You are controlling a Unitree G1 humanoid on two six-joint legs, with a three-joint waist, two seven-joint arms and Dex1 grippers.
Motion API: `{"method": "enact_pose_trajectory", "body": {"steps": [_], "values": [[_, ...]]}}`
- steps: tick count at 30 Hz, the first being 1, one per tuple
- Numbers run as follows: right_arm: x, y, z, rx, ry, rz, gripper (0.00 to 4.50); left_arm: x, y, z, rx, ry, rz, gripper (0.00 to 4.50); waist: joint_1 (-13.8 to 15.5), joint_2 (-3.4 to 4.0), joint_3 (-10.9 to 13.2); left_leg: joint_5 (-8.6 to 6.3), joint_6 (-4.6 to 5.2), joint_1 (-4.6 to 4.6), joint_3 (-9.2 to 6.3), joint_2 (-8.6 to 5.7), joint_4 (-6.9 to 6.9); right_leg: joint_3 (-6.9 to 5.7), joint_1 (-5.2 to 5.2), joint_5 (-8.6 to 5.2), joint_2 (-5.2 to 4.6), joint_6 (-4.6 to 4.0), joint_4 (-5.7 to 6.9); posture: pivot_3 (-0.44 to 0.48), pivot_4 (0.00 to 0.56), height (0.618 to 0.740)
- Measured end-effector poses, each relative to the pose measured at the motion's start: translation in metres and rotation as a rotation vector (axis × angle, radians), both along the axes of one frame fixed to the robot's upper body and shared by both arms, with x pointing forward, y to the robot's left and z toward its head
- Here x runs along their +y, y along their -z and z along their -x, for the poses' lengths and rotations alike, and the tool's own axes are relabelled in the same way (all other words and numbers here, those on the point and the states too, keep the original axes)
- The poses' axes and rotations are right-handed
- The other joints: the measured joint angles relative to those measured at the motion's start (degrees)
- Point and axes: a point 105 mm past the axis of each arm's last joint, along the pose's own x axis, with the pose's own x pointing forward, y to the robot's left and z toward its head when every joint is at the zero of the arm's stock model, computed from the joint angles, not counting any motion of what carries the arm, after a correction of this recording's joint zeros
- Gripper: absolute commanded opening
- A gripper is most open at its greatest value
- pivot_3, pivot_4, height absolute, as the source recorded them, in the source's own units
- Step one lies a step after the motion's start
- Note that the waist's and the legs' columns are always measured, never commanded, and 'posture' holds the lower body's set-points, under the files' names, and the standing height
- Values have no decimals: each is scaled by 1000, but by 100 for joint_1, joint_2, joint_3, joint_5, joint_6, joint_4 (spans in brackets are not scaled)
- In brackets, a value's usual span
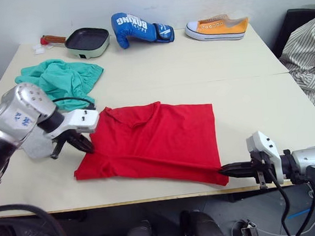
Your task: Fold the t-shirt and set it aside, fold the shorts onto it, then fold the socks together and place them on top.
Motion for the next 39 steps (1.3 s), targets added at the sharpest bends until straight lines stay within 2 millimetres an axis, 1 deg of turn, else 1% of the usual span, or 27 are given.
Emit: {"method": "enact_pose_trajectory", "body": {"steps": [2,4,6,7,8,9,10,14,16,17,18,19,20,22,23,25,26,27,28,29,30,31,33,37,39], "values": [[-3,6,-2,25,14,19,0,-13,10,-11,-3,74,11,30,26,0,0,4,7,-17,-1,-2,15,-6,-8,5,-1,10,0,0,150,740],[-6,8,-5,23,31,35,0,-27,20,-22,-28,153,35,30,34,-2,1,6,12,-27,-1,-5,28,-7,-10,13,-1,22,-3,0,150,740],[-7,6,-8,3,41,47,0,-39,23,-28,-55,207,73,30,19,-9,6,5,15,-48,-2,-5,47,-6,-24,17,-2,30,-1,0,150,740],[-7,5,-10,-11,54,46,0,-46,21,-32,-75,220,112,356,16,-10,6,4,17,-62,-3,-5,57,-6,-36,18,-2,32,3,0,150,740],[-7,5,-12,-21,65,45,0,-49,18,-34,-92,226,138,460,2,-9,6,3,18,-81,-3,-4,73,-6,-52,19,-1,33,10,0,150,740],[-8,4,-14,-32,81,42,0,-51,16,-36,-106,227,165,656,-8,-9,5,3,18,-95,-5,-3,82,-9,-63,19,-1,34,29,0,150,740],[-9,3,-16,-45,99,40,0,-52,14,-37,-121,225,189,973,-15,-9,6,3,17,-98,-5,-3,85,-10,-67,19,-1,34,45,0,150,740],[-16,0,-20,-82,160,54,0,-45,6,-40,-158,167,279,2174,0,-9,5,3,17,-96,-5,-3,91,-11,-63,19,-2,34,51,0,150,740],[-21,0,-18,-85,192,58,378,-34,7,-39,-145,83,340,2795,0,-9,6,2,18,-97,-9,-3,94,-12,-62,19,-3,34,51,0,150,740],[-24,-2,-17,-92,215,58,600,-27,6,-38,-135,25,381,2846,-1,-9,6,2,19,-98,-10,-3,94,-11,-62,20,-4,35,52,0,150,740],[-26,-5,-16,-103,235,58,952,-18,3,-36,-130,-28,413,2846,-1,-10,6,2,19,-99,-14,-2,94,-12,-62,20,-4,35,51,0,150,740],[-29,-8,-15,-118,253,62,1206,-11,-2,-33,-132,-71,453,2846,-1,-10,6,1,19,-101,-16,-3,94,-13,-63,20,-4,35,51,0,150,740],[-31,-14,-12,-148,272,66,1576,-2,-10,-29,-134,-128,498,3034,-4,-9,6,1,18,-101,-19,-2,93,-13,-63,20,-4,35,50,0,150,740],[-35,-28,-7,-206,305,72,2236,25,-26,-14,-129,-259,557,3390,-32,-9,6,-1,15,-97,-25,-1,88,-15,-58,20,-3,35,48,0,150,740],[-36,-33,-3,-229,315,75,2512,37,-30,-2,-128,-303,560,3662,-66,-7,6,-1,13,-95,-26,0,82,-13,-58,20,-4,34,44,0,150,740],[-38,-40,7,-264,330,94,3180,61,-24,26,-87,-388,511,4301,-117,-1,3,-2,12,-80,-35,-1,71,-9,-42,19,-4,33,39,0,150,740],[-37,-42,11,-280,332,101,3485,65,-20,38,-68,-399,486,4500,-127,2,3,-4,9,-81,-42,-1,75,-7,-38,18,-3,32,30,0,150,740],[-33,-43,15,-290,321,108,3865,66,-12,51,-34,-395,455,4500,-121,3,4,-3,10,-81,-44,-1,77,-6,-33,18,-4,32,6,0,150,740],[-30,-42,18,-294,311,109,4227,65,-5,57,-14,-390,445,4500,-82,4,4,-3,10,-74,-52,-3,83,-6,-21,18,-6,32,6,0,150,740],[-25,-43,22,-316,285,117,4482,63,2,65,2,-367,432,4500,-42,8,6,-4,11,-75,-55,-3,85,-3,-20,19,-7,33,3,0,150,740],[-18,-42,27,-338,244,139,4482,60,10,72,11,-341,421,4500,0,8,5,-4,11,-73,-58,-4,84,-2,-18,20,-8,34,1,0,150,740],[-12,-38,31,-348,208,158,4482,56,15,74,3,-323,424,4500,31,8,5,-5,10,-72,-64,-4,84,-2,-16,19,-9,32,2,0,150,740],[1,-28,36,-385,128,209,4482,47,20,70,-63,-288,434,4500,55,8,4,-6,8,-75,-68,-5,84,3,-15,19,-12,32,1,0,150,740],[14,-7,36,-435,61,284,4482,35,29,59,-188,-233,431,4500,10,12,1,-7,6,-89,-65,-7,79,4,-34,19,-10,31,3,0,150,740],[16,1,32,-455,58,316,4091,26,38,50,-246,-206,427,4500,5,20,-4,-5,4,-89,-61,-7,79,2,-37,19,-5,30,6,0,150,740]]}}
